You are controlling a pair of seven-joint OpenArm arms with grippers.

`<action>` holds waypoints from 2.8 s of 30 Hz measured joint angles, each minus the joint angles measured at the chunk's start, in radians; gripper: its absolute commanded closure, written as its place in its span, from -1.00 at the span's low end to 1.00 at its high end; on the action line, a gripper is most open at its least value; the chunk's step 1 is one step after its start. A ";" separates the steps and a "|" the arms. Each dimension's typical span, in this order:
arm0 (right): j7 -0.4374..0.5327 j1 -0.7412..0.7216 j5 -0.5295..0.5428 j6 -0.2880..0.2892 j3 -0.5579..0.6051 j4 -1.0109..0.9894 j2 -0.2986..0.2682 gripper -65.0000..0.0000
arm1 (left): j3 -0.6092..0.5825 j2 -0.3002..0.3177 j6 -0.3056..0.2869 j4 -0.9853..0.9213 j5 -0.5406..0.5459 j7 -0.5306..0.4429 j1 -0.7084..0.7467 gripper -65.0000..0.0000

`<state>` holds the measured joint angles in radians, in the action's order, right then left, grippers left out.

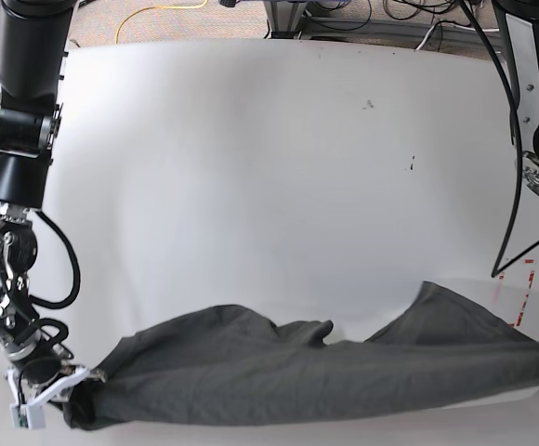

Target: Fold the T-shirt properly

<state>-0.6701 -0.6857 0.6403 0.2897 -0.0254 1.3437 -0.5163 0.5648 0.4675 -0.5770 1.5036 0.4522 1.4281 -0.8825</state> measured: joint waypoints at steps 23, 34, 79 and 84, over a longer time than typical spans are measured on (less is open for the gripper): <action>-0.006 0.716 -0.013 -0.008 -0.224 0.275 0.193 1.00 | 0.230 -0.018 -0.061 0.214 0.126 -0.014 0.832 1.00; 0.063 0.895 -0.008 -0.005 -0.225 0.306 0.255 1.00 | 0.283 -0.023 -0.060 0.214 0.130 -0.041 1.148 1.00; 0.092 0.966 -0.008 -0.009 -0.219 0.306 0.252 1.00 | 0.075 0.026 -0.015 -0.230 -0.044 -0.245 0.624 -0.50; 0.087 0.953 -0.008 -0.009 -0.219 0.304 0.253 1.00 | -0.034 0.023 -0.016 -0.449 -0.090 -0.410 0.529 -0.50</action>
<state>-0.5827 0.2668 0.6323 0.2806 -0.2440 1.6478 -0.2634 0.5312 0.4904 -0.5930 1.0550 0.3626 1.0176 -0.3534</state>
